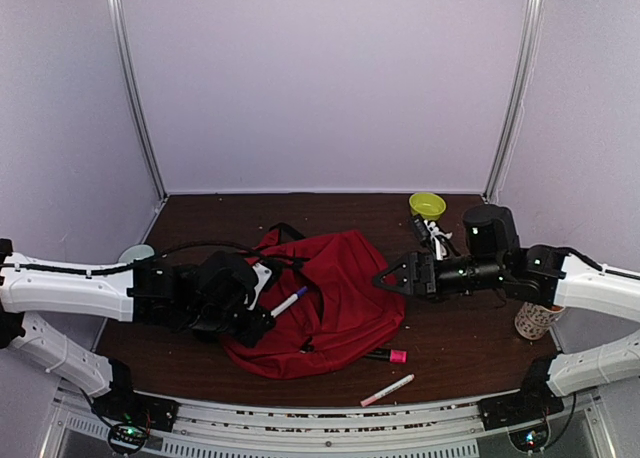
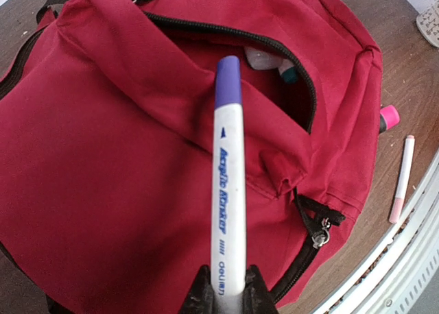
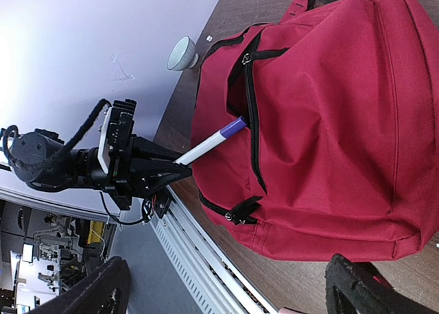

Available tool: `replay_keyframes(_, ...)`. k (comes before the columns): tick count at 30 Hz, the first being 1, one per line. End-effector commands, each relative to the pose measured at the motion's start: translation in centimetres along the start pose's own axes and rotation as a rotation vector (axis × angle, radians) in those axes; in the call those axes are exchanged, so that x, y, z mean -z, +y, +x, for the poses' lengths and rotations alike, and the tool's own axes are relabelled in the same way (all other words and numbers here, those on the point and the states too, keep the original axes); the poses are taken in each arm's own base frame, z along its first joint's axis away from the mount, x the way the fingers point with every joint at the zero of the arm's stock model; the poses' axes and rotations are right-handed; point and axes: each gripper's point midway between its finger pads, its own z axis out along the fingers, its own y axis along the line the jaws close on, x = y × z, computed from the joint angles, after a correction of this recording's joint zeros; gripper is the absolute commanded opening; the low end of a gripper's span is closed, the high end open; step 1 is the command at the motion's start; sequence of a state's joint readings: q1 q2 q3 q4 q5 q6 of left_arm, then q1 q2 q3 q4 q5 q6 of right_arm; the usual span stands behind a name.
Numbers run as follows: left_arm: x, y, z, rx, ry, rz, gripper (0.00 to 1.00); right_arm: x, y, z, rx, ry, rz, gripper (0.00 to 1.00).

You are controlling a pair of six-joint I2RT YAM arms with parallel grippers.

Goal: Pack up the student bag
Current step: Pass from the right arm to the left, then place the pen in the upper front pocket of the bag.

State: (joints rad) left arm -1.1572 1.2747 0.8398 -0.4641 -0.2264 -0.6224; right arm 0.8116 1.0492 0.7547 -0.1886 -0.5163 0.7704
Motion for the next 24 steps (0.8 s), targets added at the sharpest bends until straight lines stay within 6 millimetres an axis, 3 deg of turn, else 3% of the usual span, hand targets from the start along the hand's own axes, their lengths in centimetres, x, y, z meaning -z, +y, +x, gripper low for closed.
replay_keyframes(1,0.8,1.0,-0.4,0.069,0.000,-0.054,0.00,1.0,-0.2,-0.4,0.002,-0.055,0.002,1.00)
replay_keyframes(6,0.7,0.5,0.0,0.074,-0.004,-0.007,0.00,1.6,-0.3,-0.3,0.008,-0.067,0.008,1.00)
replay_keyframes(10,0.6,-0.3,-1.9,0.040,-0.035,-0.005,0.00,1.5,-0.2,-0.4,0.012,-0.066,0.001,1.00)
replay_keyframes(17,-1.8,-1.3,-3.8,-0.012,0.048,-0.086,0.00,2.0,-0.2,-0.2,0.013,-0.070,0.010,1.00)
replay_keyframes(24,-2.5,-1.1,-3.5,-0.006,0.141,-0.153,0.00,2.7,-0.5,-0.2,0.021,-0.080,0.024,1.00)
